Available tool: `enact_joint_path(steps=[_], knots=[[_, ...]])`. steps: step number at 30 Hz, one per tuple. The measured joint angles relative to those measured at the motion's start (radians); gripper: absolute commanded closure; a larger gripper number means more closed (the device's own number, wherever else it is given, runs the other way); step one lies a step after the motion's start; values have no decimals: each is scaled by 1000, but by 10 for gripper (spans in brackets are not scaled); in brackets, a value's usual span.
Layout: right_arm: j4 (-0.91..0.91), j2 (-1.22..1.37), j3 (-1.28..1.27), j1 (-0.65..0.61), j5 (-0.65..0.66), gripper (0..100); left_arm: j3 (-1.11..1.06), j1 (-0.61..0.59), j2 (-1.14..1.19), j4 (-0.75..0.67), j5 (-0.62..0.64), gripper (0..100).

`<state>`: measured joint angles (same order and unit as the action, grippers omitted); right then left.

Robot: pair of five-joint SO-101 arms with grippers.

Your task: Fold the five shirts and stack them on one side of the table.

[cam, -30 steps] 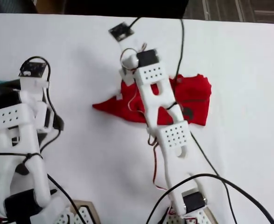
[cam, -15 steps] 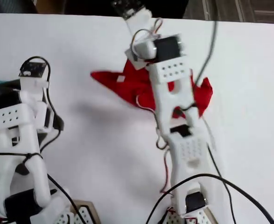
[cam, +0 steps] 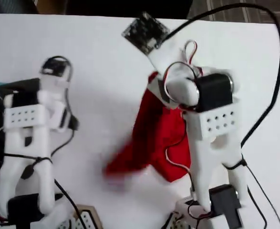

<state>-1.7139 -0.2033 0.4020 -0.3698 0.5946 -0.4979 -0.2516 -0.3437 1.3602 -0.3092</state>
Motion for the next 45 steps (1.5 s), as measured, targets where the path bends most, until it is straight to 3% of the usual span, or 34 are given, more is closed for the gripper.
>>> enact_joint_path(steps=[7, 13, 18, 23, 27, 29, 34, 37, 41, 45], knots=[[63, -3, -153, 101, 0, 978, -26, 249, 0, 21, -35, 737], [146, -3, -157, 307, 0, 978, -74, 394, 0, 25, -135, 737], [222, -3, -192, 470, 0, 978, -155, 422, 0, -17, -206, 737], [241, 41, -193, 539, 0, 978, -227, 417, 0, -103, -218, 737], [235, 49, -193, 575, 0, 972, -230, 344, 0, -117, -219, 737], [209, 49, -193, 578, 0, 930, -230, 299, 0, -117, -219, 737], [95, 40, -193, 578, 0, 690, -230, 278, 0, -117, -219, 737], [58, -3, -193, 594, 0, 615, -230, 311, 0, -129, -219, 737], [51, -98, -193, 672, 0, 625, -230, 404, 0, -172, -209, 737], [51, -181, -201, 776, 2, 630, -230, 486, 0, -238, -95, 737]])
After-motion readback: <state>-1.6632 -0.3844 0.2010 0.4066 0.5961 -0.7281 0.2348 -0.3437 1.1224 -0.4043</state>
